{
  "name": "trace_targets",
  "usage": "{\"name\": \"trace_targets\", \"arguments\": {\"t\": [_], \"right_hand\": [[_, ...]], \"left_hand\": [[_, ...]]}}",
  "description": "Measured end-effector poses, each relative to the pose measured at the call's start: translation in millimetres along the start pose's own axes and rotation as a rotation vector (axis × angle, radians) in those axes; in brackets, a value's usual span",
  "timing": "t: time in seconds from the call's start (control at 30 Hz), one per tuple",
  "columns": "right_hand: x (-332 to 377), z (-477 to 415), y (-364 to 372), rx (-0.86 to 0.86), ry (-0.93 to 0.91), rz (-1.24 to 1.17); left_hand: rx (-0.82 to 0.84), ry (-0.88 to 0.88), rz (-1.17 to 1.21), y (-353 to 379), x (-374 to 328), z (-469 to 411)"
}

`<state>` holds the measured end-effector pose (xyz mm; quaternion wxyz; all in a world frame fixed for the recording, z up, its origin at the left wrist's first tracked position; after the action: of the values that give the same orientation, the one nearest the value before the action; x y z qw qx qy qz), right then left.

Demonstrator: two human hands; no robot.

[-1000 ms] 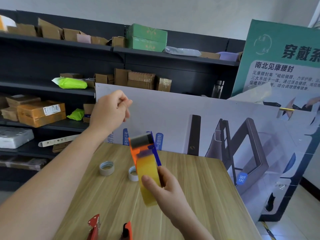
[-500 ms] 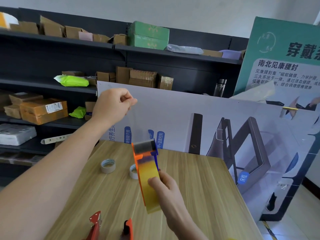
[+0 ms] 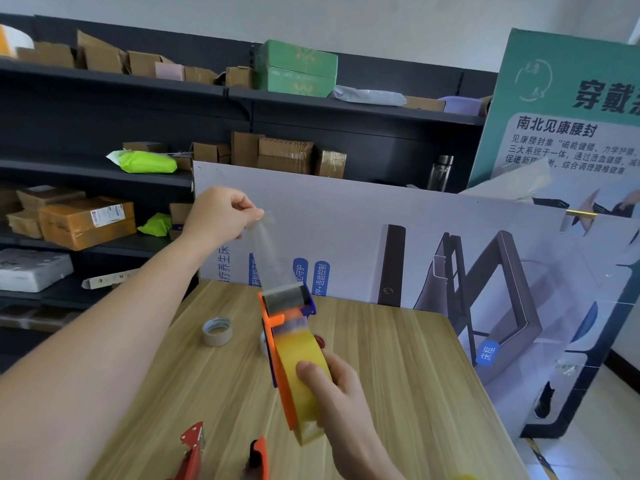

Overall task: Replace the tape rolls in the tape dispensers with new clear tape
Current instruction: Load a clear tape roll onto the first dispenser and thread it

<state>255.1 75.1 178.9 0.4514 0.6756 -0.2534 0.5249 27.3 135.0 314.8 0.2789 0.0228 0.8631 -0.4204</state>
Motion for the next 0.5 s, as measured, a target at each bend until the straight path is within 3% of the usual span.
{"name": "trace_targets", "arguments": {"t": [0.27,0.5], "right_hand": [[16.3,2.6,-5.8,0.055,0.009,-0.101],[26.6,2.0,-14.3,-0.069,0.008,-0.145]], "left_hand": [[0.269,-0.226,0.231,44.2,28.3,24.9],[0.492,-0.375,0.454,70.6,37.1,59.0]]}}
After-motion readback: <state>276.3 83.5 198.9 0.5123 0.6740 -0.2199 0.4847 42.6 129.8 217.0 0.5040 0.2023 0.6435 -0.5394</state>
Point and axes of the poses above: each hand's wrist, its own z-axis away from the middle knuckle, its own y-axis out of the palm, x = y × z, the point moved 2 cm from there along -z, towards the middle knuckle, and after that the axes turned 15 degrees about -z, right-handed, at the moved point
